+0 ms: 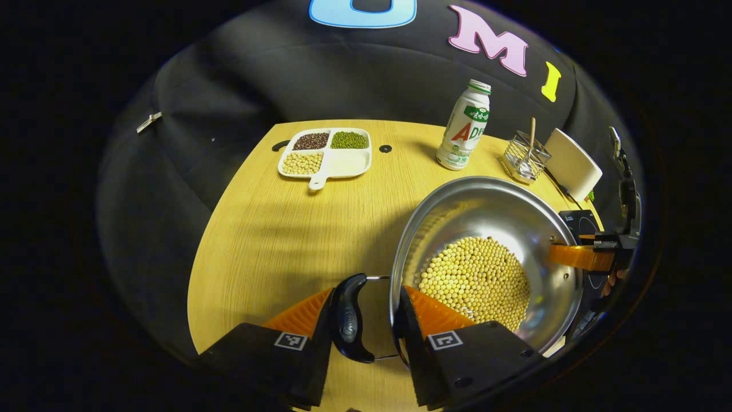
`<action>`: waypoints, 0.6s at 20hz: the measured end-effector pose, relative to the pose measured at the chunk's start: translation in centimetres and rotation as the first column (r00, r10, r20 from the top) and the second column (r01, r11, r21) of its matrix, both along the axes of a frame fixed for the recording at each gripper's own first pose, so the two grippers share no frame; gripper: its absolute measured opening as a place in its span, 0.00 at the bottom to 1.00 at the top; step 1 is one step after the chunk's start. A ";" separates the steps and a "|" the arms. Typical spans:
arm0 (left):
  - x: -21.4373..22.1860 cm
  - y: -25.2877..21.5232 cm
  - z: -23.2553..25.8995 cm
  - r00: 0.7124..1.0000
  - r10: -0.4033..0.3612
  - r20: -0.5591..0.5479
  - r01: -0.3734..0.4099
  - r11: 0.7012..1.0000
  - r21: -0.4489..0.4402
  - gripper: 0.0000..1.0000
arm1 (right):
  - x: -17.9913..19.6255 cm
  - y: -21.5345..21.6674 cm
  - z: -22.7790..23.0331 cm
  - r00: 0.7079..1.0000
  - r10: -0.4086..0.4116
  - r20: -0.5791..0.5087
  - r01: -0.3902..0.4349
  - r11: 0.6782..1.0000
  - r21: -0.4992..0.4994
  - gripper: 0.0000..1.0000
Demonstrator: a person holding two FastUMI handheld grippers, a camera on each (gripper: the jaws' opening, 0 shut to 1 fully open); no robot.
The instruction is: First push the handle of the pot to place it horizontally, then grasp the pot with both hands and set it on the induction cooktop.
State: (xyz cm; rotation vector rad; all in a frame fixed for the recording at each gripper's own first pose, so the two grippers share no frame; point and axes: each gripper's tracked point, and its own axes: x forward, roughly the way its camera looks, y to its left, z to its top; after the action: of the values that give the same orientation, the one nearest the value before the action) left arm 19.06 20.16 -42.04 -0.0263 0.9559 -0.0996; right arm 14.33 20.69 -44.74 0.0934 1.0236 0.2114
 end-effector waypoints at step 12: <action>-3.1 -2.3 5.7 1.000 -0.006 0.005 0.006 1.000 0.015 0.58 | -3.2 -2.6 5.2 0.999 -0.043 -0.015 0.044 0.999 0.023 0.57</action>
State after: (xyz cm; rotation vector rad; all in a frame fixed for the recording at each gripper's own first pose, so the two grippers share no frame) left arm 16.01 17.85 -36.36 -0.0093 0.9517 -0.0980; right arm 11.11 18.08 -39.57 0.1381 1.0324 0.1831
